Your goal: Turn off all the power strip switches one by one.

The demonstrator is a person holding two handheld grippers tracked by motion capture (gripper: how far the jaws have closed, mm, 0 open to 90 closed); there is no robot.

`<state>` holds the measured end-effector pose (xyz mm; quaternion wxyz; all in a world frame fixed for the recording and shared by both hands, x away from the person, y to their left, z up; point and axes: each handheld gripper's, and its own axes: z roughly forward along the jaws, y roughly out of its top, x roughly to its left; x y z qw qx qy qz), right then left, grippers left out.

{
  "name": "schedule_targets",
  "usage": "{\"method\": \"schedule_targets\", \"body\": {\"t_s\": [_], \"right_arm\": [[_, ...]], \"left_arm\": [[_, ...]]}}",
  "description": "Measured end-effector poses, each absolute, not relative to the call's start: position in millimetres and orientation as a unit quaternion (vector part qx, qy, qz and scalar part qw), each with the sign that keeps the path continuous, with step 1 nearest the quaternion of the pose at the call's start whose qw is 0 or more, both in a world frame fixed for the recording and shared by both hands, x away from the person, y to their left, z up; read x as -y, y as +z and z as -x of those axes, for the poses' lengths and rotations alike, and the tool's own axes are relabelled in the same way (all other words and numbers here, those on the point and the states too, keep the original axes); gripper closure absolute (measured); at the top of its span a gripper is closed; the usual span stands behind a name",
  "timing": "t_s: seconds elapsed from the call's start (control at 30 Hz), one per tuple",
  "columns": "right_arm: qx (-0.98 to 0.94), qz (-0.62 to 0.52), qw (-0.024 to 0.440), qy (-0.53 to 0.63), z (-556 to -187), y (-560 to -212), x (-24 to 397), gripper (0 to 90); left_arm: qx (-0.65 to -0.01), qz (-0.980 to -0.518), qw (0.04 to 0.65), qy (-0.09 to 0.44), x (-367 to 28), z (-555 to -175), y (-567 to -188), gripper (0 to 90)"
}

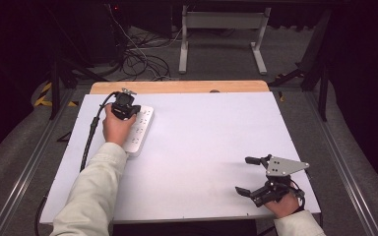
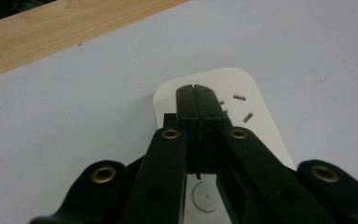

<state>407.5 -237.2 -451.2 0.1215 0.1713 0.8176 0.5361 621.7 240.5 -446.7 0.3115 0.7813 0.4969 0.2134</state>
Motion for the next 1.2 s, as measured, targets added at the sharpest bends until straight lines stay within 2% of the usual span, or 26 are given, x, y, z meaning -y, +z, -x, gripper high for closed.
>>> {"method": "schedule_targets", "body": {"t_s": [1.2], "right_arm": [[-0.818, -0.172, 0.121, 0.536, -407.3, -451.5, 237.7, 0.4]], "left_arm": [[-0.501, -0.777, 0.308, 0.225, -239.6, -624.0, -455.4, 90.0]]}}
